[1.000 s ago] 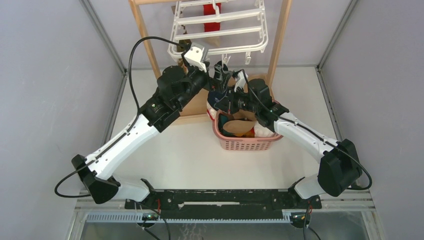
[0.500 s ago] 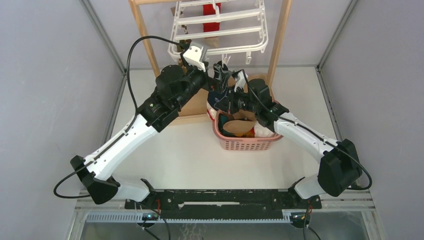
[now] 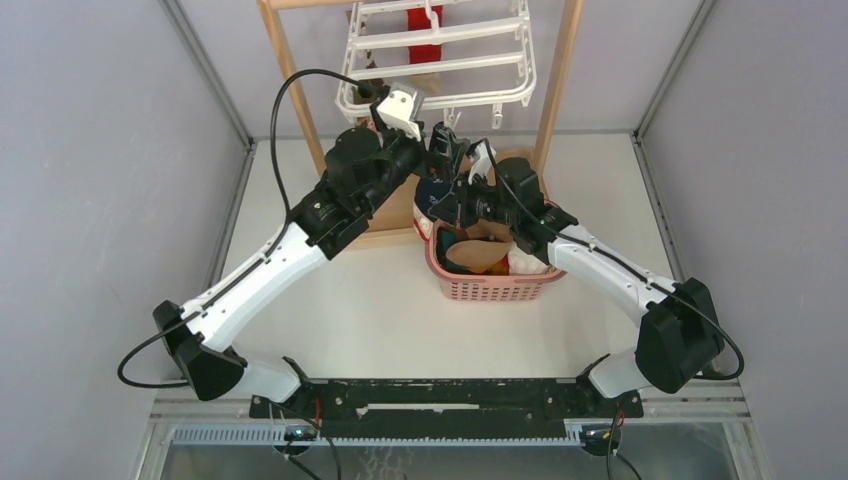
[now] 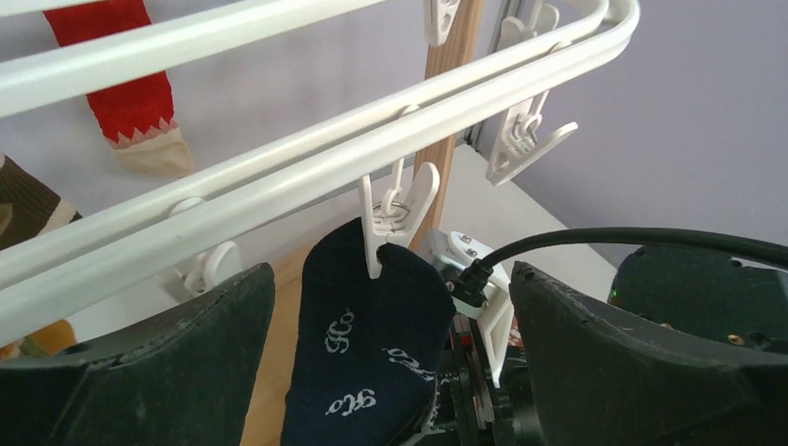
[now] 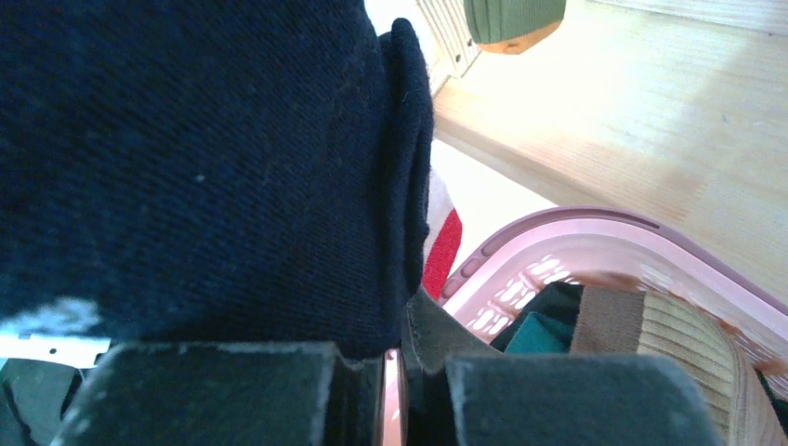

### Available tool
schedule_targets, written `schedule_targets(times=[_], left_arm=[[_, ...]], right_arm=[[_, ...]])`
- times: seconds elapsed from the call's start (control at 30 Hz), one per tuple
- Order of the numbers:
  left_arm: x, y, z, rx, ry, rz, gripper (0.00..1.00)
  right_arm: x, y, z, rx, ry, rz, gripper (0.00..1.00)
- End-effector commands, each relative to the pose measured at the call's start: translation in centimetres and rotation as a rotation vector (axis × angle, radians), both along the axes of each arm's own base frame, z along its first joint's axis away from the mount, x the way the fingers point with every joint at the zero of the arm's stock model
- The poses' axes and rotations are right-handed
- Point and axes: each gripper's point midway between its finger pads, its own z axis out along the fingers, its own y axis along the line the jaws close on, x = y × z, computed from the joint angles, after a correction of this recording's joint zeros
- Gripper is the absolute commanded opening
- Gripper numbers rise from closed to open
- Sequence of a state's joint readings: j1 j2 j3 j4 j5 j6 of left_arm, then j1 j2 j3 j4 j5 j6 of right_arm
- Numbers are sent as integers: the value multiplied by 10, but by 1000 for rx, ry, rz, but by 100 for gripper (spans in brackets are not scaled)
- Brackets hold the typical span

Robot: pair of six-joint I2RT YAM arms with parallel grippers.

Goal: Remove the socks clipped to the hanger
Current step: Remove the sock from the hanger.

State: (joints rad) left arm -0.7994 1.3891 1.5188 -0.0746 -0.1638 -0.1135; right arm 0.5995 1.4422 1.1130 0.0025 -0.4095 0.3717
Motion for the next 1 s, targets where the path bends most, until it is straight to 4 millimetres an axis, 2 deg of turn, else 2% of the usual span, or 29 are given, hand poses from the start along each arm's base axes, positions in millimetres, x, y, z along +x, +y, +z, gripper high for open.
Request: schedule_targets(times=[0.0,0.47,0.97], left_arm=[[3,2,43,-81,-87,25,100],[15,-4,56,-147,-127,49,97],[16,-5,57,-159,-128,37,71]], right_arm=[[-6,3,8,12,-22,20,8],[-8,3,6,13,-20,24,8],[-8,2,4,12,-20,26,7]])
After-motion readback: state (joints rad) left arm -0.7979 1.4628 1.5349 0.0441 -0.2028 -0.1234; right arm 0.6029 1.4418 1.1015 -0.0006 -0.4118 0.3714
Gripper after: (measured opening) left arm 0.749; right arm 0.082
